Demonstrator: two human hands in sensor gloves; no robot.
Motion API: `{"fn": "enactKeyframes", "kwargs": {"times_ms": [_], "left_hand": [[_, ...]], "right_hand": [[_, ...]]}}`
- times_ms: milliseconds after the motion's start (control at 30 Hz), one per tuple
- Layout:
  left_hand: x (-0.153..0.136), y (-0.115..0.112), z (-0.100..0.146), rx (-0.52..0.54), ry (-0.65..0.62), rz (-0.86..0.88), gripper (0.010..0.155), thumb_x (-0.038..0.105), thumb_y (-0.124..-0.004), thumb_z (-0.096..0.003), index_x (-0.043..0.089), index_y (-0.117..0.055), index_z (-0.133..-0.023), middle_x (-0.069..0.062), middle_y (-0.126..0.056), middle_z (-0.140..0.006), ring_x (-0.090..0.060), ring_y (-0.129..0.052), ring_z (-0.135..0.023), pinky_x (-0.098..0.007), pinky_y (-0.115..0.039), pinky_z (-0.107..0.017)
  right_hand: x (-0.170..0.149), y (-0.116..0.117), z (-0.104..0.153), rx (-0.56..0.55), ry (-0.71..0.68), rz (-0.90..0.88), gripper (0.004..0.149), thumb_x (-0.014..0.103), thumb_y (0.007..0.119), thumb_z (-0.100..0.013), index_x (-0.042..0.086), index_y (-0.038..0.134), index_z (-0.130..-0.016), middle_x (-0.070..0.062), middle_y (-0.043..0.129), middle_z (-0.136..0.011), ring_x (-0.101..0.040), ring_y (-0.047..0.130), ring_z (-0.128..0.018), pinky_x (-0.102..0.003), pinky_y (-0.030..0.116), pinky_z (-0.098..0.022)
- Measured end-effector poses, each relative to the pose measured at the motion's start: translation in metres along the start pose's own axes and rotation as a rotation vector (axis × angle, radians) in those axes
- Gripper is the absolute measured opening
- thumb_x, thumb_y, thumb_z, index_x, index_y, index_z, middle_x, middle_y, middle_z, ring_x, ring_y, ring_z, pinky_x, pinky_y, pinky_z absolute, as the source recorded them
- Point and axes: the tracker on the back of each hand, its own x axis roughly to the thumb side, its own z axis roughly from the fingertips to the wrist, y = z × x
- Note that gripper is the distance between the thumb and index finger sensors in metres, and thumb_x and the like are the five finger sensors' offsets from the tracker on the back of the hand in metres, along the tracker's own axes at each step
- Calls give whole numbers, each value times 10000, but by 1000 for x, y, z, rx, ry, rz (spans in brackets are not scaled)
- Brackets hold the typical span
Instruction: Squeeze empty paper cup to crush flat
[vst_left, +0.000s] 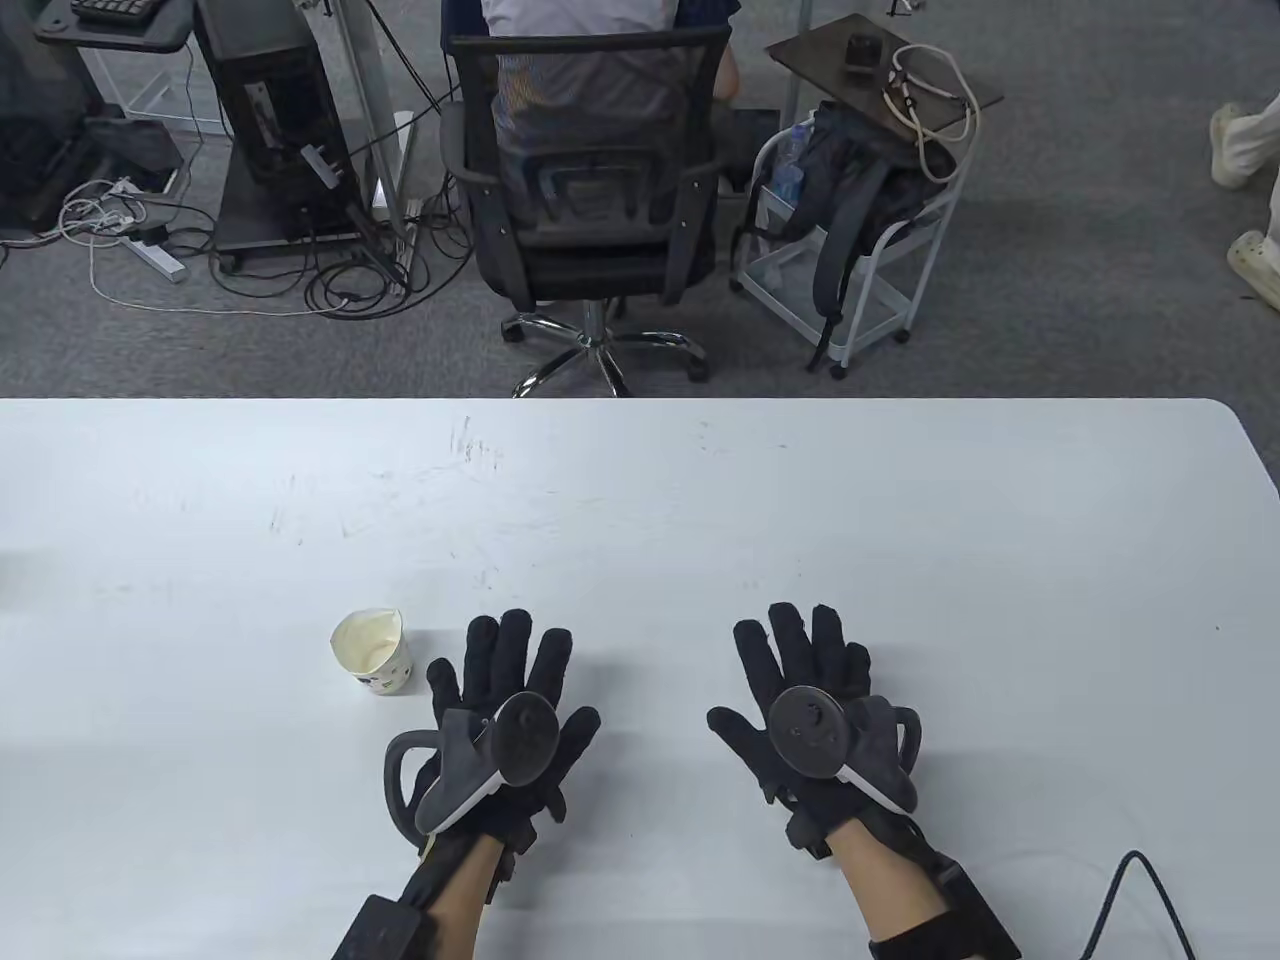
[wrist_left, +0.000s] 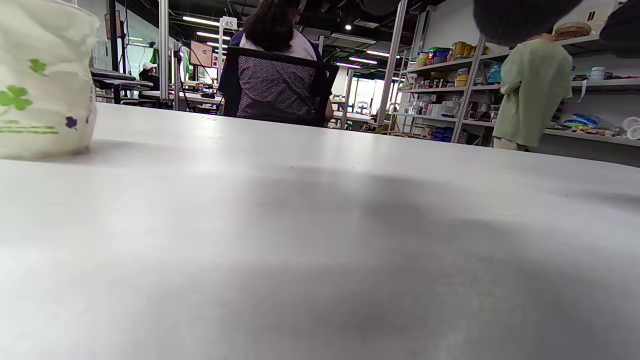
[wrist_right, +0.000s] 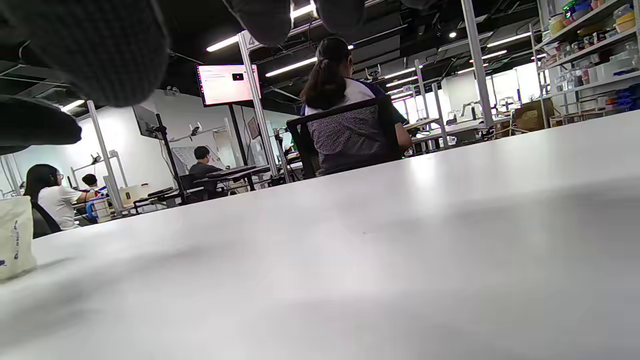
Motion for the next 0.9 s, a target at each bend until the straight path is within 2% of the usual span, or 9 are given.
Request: {"fn": "enactKeyframes", "kwargs": {"times_ms": [333, 467, 533, 633, 733, 900], "left_hand": [[-10, 3, 0, 5, 41, 30, 799, 732, -651, -530, 420, -317, -1184, 39, -149, -1268, -262, -74, -1164, -685, -264, -795], [-15, 17, -4, 14, 82, 36, 787, 732, -660, -536, 427, -344, -1189, 48, -168, -1278, -256, -80, -1174, -683, -259, -801], [-20, 29, -10, 56, 103, 38, 782, 727, -675, -531, 426, -369, -1185, 50, -193, -1278, -258, -100, -1176, -677, -275, -806], [-38, 50, -24, 20, 195, -63, 793, 750, -664, -529, 459, -331, -1188, 85, -161, -1287, -237, -69, -1190, -677, -250, -825], [-59, 61, -37, 0, 279, -40, 819, 779, -661, -515, 488, -299, -1189, 110, -129, -1292, -229, -34, -1197, -698, -230, -828], [-101, 59, -56, -92, 420, -11, 872, 826, -669, -481, 530, -242, -1182, 136, -62, -1291, -247, 1, -1198, -714, -198, -829]], "right_hand": [[0, 1, 1, 2, -4, -18, 843, 658, 745, -435, 287, 385, -1100, -110, 303, -1178, -495, 254, -1036, -705, 344, -680], [3, -2, 1, -13, -17, -24, 839, 657, 744, -434, 290, 386, -1099, -107, 308, -1179, -496, 261, -1037, -707, 343, -679], [4, -1, 1, -10, -22, -29, 838, 655, 746, -434, 289, 389, -1099, -109, 308, -1178, -497, 262, -1037, -707, 343, -679], [4, 0, 1, 6, -32, -14, 837, 657, 745, -434, 292, 392, -1100, -109, 310, -1180, -499, 264, -1037, -708, 342, -679], [3, 0, -1, 3, -24, -42, 832, 653, 746, -434, 294, 397, -1098, -107, 310, -1179, -498, 261, -1037, -709, 337, -680], [3, -1, -1, 9, -18, -40, 831, 653, 747, -434, 294, 400, -1099, -108, 311, -1180, -500, 265, -1037, -711, 336, -680]]}}
